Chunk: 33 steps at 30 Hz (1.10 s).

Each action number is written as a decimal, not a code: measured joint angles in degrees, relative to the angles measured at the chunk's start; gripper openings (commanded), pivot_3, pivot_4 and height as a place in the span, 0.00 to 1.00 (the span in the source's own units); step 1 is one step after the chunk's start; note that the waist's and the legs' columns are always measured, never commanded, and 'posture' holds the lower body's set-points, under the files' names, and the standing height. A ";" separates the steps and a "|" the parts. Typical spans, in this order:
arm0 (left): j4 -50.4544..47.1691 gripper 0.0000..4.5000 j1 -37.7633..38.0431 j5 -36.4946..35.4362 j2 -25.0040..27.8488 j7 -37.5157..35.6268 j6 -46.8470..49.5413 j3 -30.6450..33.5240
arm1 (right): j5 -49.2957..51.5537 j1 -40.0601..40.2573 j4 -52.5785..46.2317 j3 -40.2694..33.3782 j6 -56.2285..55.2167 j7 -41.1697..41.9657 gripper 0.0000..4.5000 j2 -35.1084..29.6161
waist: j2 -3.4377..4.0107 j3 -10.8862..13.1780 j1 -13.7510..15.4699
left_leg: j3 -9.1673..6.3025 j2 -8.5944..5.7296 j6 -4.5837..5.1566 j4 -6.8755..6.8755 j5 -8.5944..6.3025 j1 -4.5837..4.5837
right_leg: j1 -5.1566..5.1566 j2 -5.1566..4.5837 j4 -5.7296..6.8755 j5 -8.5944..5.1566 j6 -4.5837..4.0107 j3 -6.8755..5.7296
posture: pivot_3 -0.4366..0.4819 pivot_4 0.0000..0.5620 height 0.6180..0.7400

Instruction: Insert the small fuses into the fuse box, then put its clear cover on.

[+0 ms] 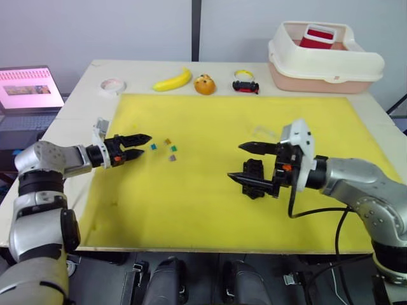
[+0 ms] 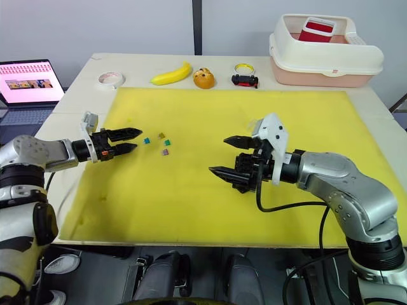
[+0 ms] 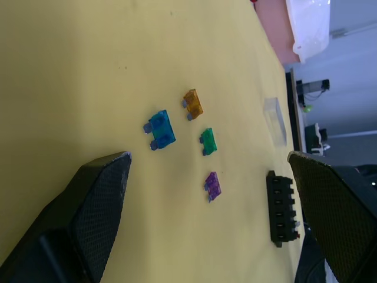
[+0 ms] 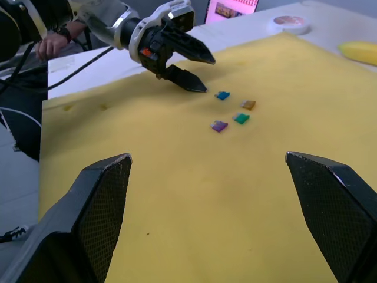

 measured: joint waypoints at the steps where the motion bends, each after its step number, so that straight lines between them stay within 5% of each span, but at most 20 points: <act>1: -0.09 1.00 -0.07 0.42 -0.46 -0.14 -0.30 -0.30 | -0.26 0.03 0.00 0.01 -0.02 -0.31 0.98 0.06 | 0.00 0.00 0.07 | -0.01 0.00 0.00 0.01 0.00 0.00 | 0.01 0.00 0.00 0.00 0.00 0.00 | 0.48 0.27 1.00; 27: 12.99 1.00 -6.66 6.40 -8.83 0.79 -8.18 4.64 | -1.79 0.32 -0.15 1.59 -0.04 -2.74 0.98 0.59 | 0.01 -0.06 1.93 | -0.04 -0.04 0.19 0.17 -0.10 0.06 | 0.23 -0.12 0.09 0.01 0.01 -0.06 | 0.48 0.27 1.00; 31: 14.56 0.69 -6.92 7.21 -9.40 1.60 -9.90 5.28 | -2.15 0.33 -0.15 1.59 -0.04 -2.84 1.00 0.57 | 0.01 -0.06 1.90 | -0.07 -0.04 0.25 0.17 -0.13 0.07 | 0.25 -0.13 0.10 0.01 0.01 -0.08 | 0.48 0.27 1.00; 33: 15.34 0.69 -6.92 7.86 -9.58 1.78 -10.75 5.32 | -2.35 0.33 -0.15 1.59 -0.04 -2.85 1.00 0.55 | 0.01 -0.06 1.86 | -0.07 -0.04 0.25 0.17 -0.13 0.06 | 0.24 -0.13 0.09 0.01 0.02 -0.08 | 0.48 0.27 1.00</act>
